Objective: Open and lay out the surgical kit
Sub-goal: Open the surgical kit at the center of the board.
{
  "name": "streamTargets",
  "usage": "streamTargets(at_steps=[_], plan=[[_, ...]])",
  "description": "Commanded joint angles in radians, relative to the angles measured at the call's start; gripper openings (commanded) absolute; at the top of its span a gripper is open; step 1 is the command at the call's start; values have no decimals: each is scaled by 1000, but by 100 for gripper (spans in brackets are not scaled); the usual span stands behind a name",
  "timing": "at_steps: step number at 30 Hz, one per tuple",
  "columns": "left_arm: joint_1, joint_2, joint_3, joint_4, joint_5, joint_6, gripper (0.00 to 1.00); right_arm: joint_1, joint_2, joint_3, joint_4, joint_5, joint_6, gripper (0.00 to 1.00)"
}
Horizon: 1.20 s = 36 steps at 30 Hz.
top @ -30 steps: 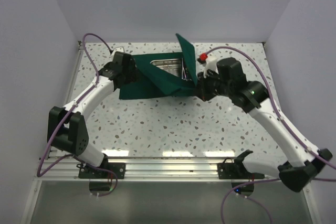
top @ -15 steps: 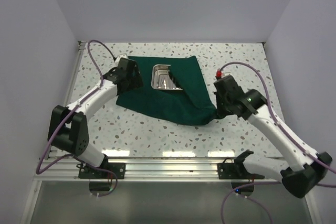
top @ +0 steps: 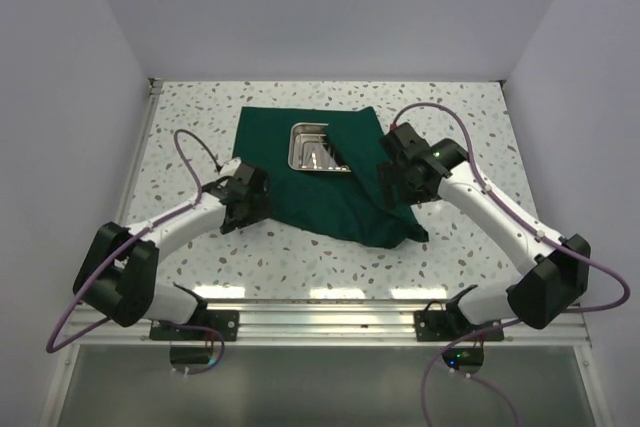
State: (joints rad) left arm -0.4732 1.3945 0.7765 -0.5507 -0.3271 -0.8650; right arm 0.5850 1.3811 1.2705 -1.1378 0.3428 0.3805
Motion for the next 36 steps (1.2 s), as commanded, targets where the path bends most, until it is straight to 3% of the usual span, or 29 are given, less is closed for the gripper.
streamTargets(at_steps=[1,5,14,17,18,21,25,31,33,36], plan=[[-44,-12,-22,109,-1,-58,91,-1,25,143,38,110,-37,96],[-80,60,-5,165,-15,-66,91,-2,111,236,125,114,-75,96],[-104,225,35,288,-62,-100,91,-1,514,498,268,65,-129,96],[-104,280,47,331,-63,-112,87,-1,640,614,292,56,-146,95],[-104,317,64,337,-58,-117,76,-1,671,645,294,70,-149,95],[-105,374,84,345,-26,-131,56,-1,785,753,322,73,-150,95],[-120,390,81,362,-15,-135,42,-2,898,910,313,76,-158,95],[-122,386,72,347,-17,-126,17,-8,993,940,308,61,-144,95],[-120,374,67,330,-16,-131,0,-8,1010,931,305,61,-137,93],[-122,347,64,284,-15,-138,0,-7,1018,909,306,76,-140,84]])
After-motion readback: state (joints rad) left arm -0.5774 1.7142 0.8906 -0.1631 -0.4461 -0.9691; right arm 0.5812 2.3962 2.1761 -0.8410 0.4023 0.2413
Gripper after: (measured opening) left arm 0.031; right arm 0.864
